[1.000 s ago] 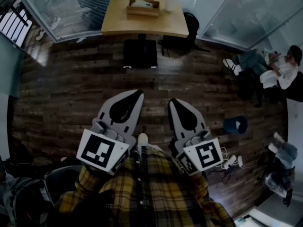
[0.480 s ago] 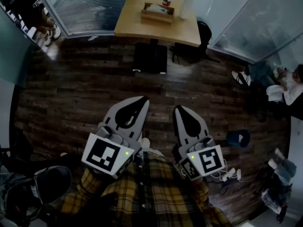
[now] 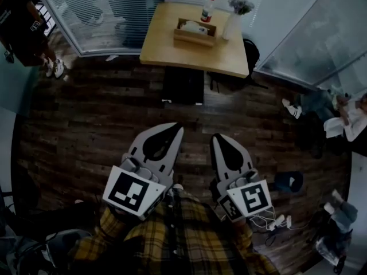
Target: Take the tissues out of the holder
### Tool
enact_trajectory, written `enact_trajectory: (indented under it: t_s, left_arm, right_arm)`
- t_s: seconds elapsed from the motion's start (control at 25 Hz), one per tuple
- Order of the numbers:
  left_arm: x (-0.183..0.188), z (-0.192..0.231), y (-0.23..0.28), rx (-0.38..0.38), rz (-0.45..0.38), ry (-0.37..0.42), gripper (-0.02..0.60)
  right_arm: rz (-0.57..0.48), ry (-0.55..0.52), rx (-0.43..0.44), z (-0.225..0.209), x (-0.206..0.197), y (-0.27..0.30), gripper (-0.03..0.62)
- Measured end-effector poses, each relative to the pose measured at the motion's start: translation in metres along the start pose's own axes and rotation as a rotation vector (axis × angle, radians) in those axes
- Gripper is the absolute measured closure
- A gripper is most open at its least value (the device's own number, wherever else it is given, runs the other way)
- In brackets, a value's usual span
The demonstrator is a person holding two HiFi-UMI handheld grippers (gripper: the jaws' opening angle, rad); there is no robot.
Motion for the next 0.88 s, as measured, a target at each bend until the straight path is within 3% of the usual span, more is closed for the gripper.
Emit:
enact_trajectory:
  t_s: [0.48,0.88]
  left_arm:
    - [0.024,0.103,0.063,0.006,0.008,0.000,0.575]
    - [0.027,0.137,0.106,-0.017,0.032,-0.017,0.575]
  right_arm:
    - [-0.007,-0.005,-0.038,-0.036,0.030,0.110,0.582]
    - [0.023,0.017,-0.076,-0.065,0.031,0.147,0.582]
Point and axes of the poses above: the fingertips, and each gripper's own axes: y forward along the fingers, z to its left, x out of its top, the point moved 1 cm from there along -y, backward along the fingers, and after that the axes turned 3 degrees about z, right-handed, at the moved point
